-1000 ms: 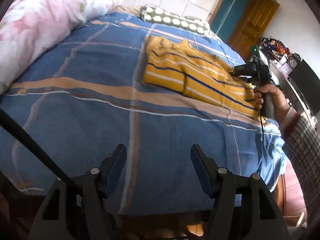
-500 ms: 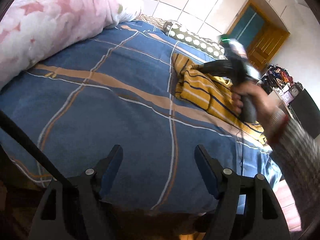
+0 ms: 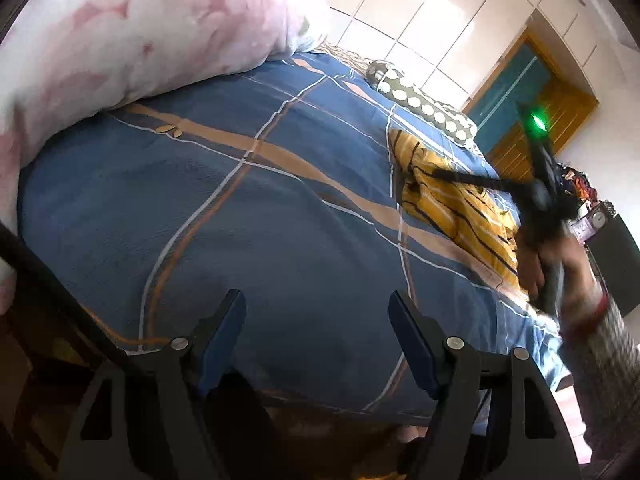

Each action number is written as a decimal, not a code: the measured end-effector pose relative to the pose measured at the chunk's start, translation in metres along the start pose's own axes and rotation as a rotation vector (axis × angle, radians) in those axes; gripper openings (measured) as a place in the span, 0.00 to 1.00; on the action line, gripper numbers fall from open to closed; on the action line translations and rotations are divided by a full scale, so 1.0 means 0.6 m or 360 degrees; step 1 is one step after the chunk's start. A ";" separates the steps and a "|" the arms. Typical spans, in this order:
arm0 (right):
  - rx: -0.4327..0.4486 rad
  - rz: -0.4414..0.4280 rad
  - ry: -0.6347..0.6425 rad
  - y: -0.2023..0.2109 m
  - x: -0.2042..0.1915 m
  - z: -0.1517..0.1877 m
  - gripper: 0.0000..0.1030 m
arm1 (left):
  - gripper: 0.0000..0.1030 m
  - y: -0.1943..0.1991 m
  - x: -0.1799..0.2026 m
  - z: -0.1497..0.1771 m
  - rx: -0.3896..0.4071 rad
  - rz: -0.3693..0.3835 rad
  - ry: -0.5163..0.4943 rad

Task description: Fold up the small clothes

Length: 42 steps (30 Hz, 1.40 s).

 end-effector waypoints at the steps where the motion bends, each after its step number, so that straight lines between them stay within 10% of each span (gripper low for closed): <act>1: -0.0004 0.0003 0.0075 0.007 -0.025 0.020 0.41 | 0.71 -0.002 0.002 0.000 0.0002 -0.0005 -0.0008; 7: -0.0142 0.0349 0.0491 -0.068 -0.104 0.088 0.41 | 0.71 -0.007 0.021 0.000 -0.0011 0.0036 -0.0053; 9: -0.0133 0.0480 0.0518 -0.098 -0.105 0.082 0.10 | 0.71 -0.005 0.026 -0.001 -0.0005 0.0030 -0.0074; 18: -0.0061 0.0255 0.0229 -0.091 -0.130 0.039 0.08 | 0.71 -0.009 0.030 -0.001 -0.0013 0.0010 -0.0080; 32: 0.0117 0.0030 -0.0109 0.027 -0.071 0.122 0.36 | 0.71 -0.014 0.043 -0.002 -0.0023 -0.0108 -0.0097; 42: 0.0266 0.0371 -0.0695 0.215 0.156 0.322 0.41 | 0.71 -0.043 0.094 -0.020 -0.0051 -0.0195 -0.0224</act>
Point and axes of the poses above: each gripper's, at about its wrist camera, not at the fingertips, and y roughly against the way its jaws point, x to its right, z to its underside, the point moved 1 cm from there along -y, roughly the way its jaws point, and after that the axes turned 9 degrees about -z, right-handed, at the moved point
